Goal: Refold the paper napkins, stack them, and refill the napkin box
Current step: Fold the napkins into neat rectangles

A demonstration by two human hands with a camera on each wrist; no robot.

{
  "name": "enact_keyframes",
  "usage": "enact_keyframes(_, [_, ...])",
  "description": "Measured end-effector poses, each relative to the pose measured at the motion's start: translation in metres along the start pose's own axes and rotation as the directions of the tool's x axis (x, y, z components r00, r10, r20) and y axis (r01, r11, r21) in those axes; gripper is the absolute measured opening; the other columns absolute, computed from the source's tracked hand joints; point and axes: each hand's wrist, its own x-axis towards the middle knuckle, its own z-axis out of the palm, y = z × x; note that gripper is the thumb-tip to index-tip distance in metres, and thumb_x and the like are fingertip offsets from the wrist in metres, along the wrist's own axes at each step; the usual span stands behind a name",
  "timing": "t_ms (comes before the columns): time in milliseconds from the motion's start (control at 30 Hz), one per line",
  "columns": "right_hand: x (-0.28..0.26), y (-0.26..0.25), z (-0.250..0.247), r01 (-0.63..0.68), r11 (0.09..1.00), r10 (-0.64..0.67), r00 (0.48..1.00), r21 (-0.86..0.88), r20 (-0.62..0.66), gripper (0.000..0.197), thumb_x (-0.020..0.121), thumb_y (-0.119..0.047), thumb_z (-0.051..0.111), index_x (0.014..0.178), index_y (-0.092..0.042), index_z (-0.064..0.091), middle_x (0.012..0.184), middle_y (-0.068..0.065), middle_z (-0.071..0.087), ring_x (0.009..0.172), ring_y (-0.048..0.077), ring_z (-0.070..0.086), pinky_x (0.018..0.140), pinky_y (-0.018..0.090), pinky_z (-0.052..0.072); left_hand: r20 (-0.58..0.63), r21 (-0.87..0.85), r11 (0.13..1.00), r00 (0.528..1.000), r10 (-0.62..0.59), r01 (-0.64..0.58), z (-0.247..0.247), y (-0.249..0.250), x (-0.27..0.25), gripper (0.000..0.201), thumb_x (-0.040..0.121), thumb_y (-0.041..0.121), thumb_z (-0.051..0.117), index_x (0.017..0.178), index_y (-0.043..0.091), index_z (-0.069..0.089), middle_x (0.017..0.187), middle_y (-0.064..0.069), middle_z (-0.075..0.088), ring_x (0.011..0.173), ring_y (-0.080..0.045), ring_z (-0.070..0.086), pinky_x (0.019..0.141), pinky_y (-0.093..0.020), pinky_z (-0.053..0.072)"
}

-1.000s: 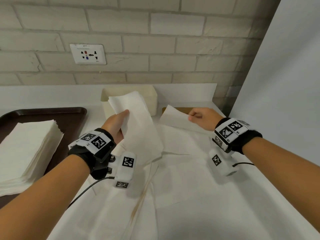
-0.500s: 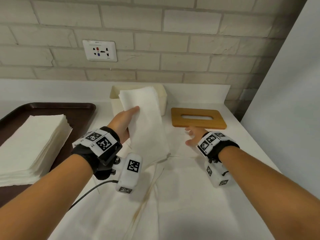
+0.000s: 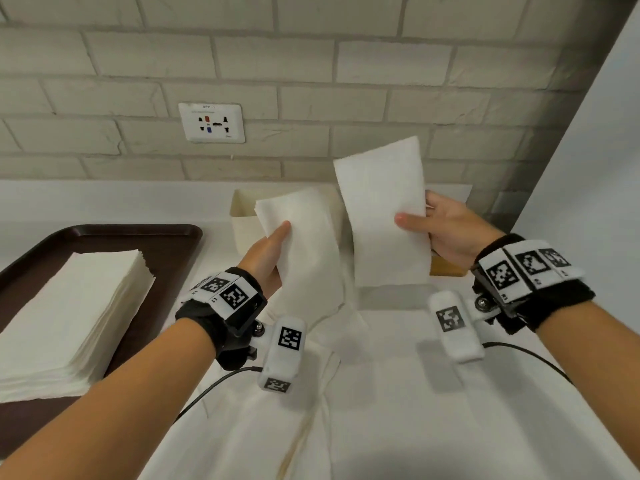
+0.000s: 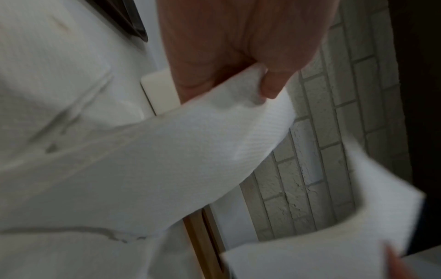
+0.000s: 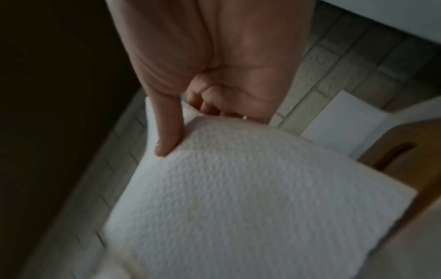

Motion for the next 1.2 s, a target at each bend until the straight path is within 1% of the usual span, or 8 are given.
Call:
enact_keyframes(100, [-0.008,-0.017,0.008,0.002,0.996,-0.01,0.997,0.087,0.082,0.024,0.085,-0.002,0.056,0.102,-0.019,0.057,0.099,-0.002,0.067,0.088,0.012,0.065,0.071,0.023,0.058,0.085,-0.041,0.998,0.996,-0.04,0.043,0.024,-0.001,0.0,0.038,0.1,0.032,0.038,0.125,0.007,0.053,0.105,-0.005,0.067,0.095,-0.018,0.063,0.079,-0.029,0.05])
enact_keyframes(267, [-0.01,0.005,0.018,-0.161,0.976,0.168,0.985,-0.145,0.043,0.03,0.082,-0.004,0.065,0.111,-0.008,0.06,0.108,0.006,0.066,0.083,0.011,0.064,0.067,0.02,0.057,0.32,0.01,1.0,0.947,-0.014,0.011,0.055,-0.005,-0.002,0.04,0.099,0.035,0.034,0.121,0.013,0.059,0.117,-0.007,0.068,0.101,-0.02,0.068,0.076,-0.032,0.059])
enact_keyframes(467, [-0.01,0.014,0.01,-0.198,0.941,0.197,0.98,-0.273,-0.03,0.038,0.078,-0.008,0.07,0.115,-0.004,0.061,0.118,0.011,0.065,0.086,0.014,0.065,0.076,0.023,0.055,0.383,-0.046,0.992,0.92,-0.088,0.114,0.061,-0.008,0.001,0.075,0.085,0.072,0.022,0.112,0.017,0.064,0.114,-0.012,0.068,0.105,-0.026,0.065,0.089,-0.039,0.05])
enact_keyframes(567, [-0.01,0.015,0.009,-0.182,0.912,0.183,0.983,-0.367,-0.031,0.039,0.078,-0.012,0.072,0.115,-0.006,0.061,0.117,0.009,0.066,0.096,0.019,0.065,0.087,0.03,0.053,0.389,0.094,0.993,0.915,-0.102,0.071,0.065,-0.011,-0.001,0.048,0.091,0.047,0.047,0.122,0.012,0.06,0.116,-0.011,0.068,0.104,-0.024,0.066,0.084,-0.035,0.055])
enact_keyframes(733, [-0.016,0.024,0.009,-0.129,0.886,0.085,0.989,-0.445,-0.118,0.03,0.074,-0.019,0.076,0.097,-0.019,0.056,0.107,0.004,0.066,0.084,0.013,0.062,0.073,0.02,0.053,0.251,0.139,0.989,0.965,-0.075,0.041,0.068,-0.018,0.002,0.043,0.091,0.016,0.057,0.131,0.001,0.049,0.124,-0.015,0.061,0.1,-0.026,0.063,0.083,-0.034,0.054])
enact_keyframes(900, [-0.024,0.043,-0.003,-0.232,0.858,0.206,0.973,-0.459,-0.107,0.096,0.036,-0.054,0.087,0.12,-0.02,0.056,0.119,-0.003,0.064,0.111,0.017,0.06,0.099,0.039,0.048,0.279,0.052,0.998,0.96,-0.034,0.021,0.07,-0.017,-0.004,0.039,0.093,0.017,0.055,0.129,0.002,0.051,0.124,-0.014,0.061,0.108,-0.028,0.062,0.084,-0.035,0.055])
enact_keyframes(1033, [-0.047,0.041,-0.01,-0.24,0.892,0.237,0.97,-0.383,-0.056,0.026,0.071,-0.017,0.077,0.094,-0.017,0.065,0.113,0.004,0.066,0.101,0.018,0.062,0.095,0.031,0.048,0.218,-0.054,0.998,0.974,0.053,-0.042,0.059,-0.009,-0.01,0.037,0.089,0.016,0.06,0.124,0.007,0.054,0.116,-0.009,0.066,0.102,-0.022,0.065,0.078,-0.033,0.058])
enact_keyframes(1200, [-0.076,0.036,-0.035,-0.084,0.909,0.013,0.985,-0.409,-0.175,0.027,0.078,-0.011,0.071,0.102,-0.016,0.062,0.084,-0.01,0.06,0.075,0.002,0.056,0.063,0.006,0.048,0.198,0.237,0.965,0.978,0.061,-0.108,0.021,-0.017,-0.022,0.041,0.076,0.013,0.072,0.116,0.013,0.061,0.113,-0.002,0.069,0.105,-0.018,0.065,0.088,-0.031,0.054])
